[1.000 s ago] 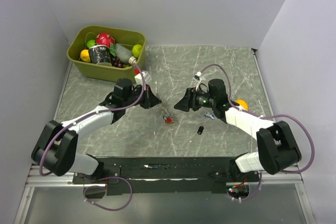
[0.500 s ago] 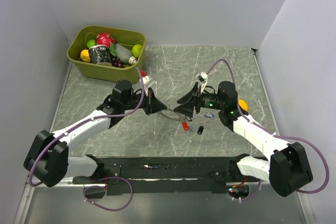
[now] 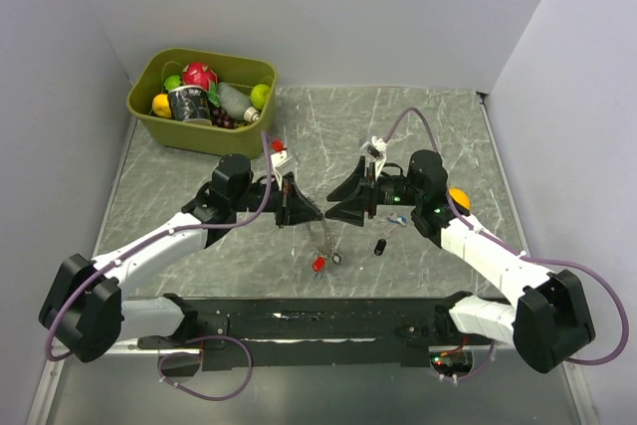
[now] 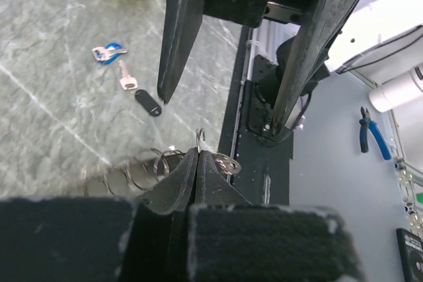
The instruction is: Put the keys on the keyring
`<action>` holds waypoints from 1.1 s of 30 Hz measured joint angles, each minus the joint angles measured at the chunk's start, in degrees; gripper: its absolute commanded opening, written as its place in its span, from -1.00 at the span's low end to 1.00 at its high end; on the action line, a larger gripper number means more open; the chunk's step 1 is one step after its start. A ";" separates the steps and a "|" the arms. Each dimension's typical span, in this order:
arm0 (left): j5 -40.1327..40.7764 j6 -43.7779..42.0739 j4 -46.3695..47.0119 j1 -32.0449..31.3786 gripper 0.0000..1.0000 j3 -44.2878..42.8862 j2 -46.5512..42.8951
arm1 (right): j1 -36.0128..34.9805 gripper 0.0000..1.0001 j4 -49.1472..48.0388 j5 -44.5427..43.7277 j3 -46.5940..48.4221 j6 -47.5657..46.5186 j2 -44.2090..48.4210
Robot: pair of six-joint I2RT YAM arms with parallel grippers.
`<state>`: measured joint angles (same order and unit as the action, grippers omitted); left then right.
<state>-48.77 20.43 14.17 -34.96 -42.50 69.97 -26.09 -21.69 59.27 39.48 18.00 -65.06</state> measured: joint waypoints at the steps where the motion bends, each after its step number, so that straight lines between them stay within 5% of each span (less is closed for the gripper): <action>1: -0.26 0.04 0.13 -0.17 -0.98 -0.09 -0.09 | -0.31 0.23 0.22 0.13 0.31 -0.35 0.00; 12: -0.98 0.55 1.31 -1.16 -0.98 -0.42 -1.25 | -1.81 0.00 3.74 0.07 0.63 -2.71 0.00; 17: -1.16 1.33 1.68 -1.22 -0.98 -0.48 -1.70 | -1.90 -0.37 4.68 -0.33 0.63 -3.52 0.02; 21: -0.81 1.73 2.05 -1.20 -0.98 -0.50 -1.75 | -2.10 -1.00 4.98 0.39 0.63 -3.45 0.15; 26: -0.85 1.99 1.84 -1.09 -0.98 -0.50 -1.79 | -2.19 -1.00 5.03 0.44 0.63 -3.04 0.35; 28: -0.83 1.97 1.79 -1.09 -0.87 -0.50 -1.79 | -2.19 -1.00 5.03 0.37 0.63 -2.75 0.35; 33: -0.50 2.40 2.05 -1.31 -0.15 -0.52 -1.97 | -2.19 -1.00 5.46 -0.44 0.63 -2.71 0.70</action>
<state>-49.28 22.83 16.23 -36.27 -43.03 68.01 -28.27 -16.23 58.83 40.12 15.29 -64.36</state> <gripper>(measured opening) 0.254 0.009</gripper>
